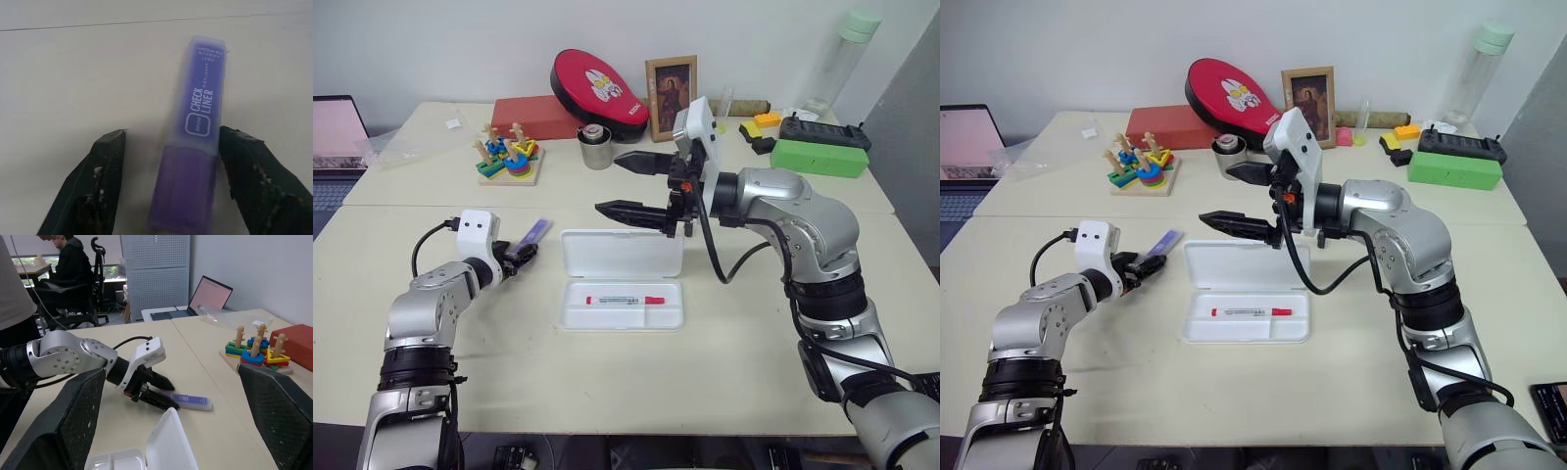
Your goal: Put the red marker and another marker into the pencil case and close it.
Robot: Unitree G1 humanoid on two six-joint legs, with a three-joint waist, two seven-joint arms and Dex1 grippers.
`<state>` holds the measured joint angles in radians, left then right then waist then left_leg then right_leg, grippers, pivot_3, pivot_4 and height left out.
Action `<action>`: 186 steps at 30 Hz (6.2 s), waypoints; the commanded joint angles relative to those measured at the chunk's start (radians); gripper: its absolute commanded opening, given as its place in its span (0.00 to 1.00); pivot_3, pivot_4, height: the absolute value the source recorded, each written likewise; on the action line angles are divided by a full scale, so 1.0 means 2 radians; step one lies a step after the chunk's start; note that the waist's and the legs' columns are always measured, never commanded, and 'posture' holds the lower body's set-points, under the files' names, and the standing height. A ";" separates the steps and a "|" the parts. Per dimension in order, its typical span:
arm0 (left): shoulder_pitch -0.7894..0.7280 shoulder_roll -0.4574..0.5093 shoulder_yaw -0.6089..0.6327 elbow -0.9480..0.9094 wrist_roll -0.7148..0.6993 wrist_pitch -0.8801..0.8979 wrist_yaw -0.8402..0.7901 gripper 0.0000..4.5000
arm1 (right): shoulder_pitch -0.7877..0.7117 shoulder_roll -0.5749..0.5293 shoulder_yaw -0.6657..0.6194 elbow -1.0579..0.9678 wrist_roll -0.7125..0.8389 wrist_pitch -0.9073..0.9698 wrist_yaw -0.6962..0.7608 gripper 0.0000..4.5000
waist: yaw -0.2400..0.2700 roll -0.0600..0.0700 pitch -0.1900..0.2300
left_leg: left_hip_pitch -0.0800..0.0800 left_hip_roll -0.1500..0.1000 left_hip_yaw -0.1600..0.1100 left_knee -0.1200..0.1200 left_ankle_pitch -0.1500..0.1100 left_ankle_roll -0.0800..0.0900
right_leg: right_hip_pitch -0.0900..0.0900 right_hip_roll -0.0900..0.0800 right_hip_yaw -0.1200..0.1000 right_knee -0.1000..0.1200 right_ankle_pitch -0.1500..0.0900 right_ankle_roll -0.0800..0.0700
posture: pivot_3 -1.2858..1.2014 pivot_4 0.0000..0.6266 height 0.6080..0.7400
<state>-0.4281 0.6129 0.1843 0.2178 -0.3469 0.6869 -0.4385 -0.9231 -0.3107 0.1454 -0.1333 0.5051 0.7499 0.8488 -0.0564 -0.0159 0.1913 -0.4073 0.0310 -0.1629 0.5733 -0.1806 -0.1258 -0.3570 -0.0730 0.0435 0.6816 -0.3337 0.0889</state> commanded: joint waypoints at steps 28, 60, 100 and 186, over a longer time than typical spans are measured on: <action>-0.081 0.066 -0.001 -0.270 -0.197 0.000 -0.226 0.27 | 0.083 -0.195 -0.084 -0.122 0.098 0.027 0.121 1.00 | -0.003 0.000 0.000 | -0.005 0.000 0.001 0.000 0.001 -0.002 | -0.004 0.000 -0.001 -0.001 0.000 0.000 | 0.52 0.24 1.00; 0.042 0.189 -0.206 -0.238 0.036 -0.122 -0.397 0.27 | 0.201 -0.249 -0.040 -0.225 0.092 0.047 0.059 1.00 | 0.000 0.001 0.001 | -0.006 0.000 0.001 0.001 0.000 0.000 | -0.005 0.000 0.000 0.000 0.000 0.000 | 0.52 0.24 1.00; -0.010 0.153 -0.211 -0.242 0.047 -0.090 -0.420 1.00 | 0.192 -0.237 -0.036 -0.205 0.089 0.043 0.043 1.00 | 0.000 0.001 0.000 | -0.006 0.000 0.001 0.002 0.000 0.000 | -0.005 0.000 0.000 0.002 0.000 0.000 | 0.52 0.24 1.00; -0.046 0.002 -0.020 -0.256 -0.117 -0.009 -0.144 1.00 | 0.030 0.046 -0.008 0.321 -0.232 -0.061 -0.248 0.09 | -0.014 0.000 0.000 | -0.006 0.000 0.000 0.008 0.000 0.000 | -0.005 0.000 0.001 0.008 0.000 0.000 | 0.52 0.24 1.00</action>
<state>-0.5138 0.6131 0.1414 -0.2643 -0.5836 0.6899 -0.7286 -0.8523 -0.2047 0.1407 0.5046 0.0585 0.6297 0.3544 -0.0844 -0.0150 0.1917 -0.4187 0.0303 -0.1620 0.5895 -0.1799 -0.1255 -0.3679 -0.0729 0.0448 0.6978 -0.3327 0.0900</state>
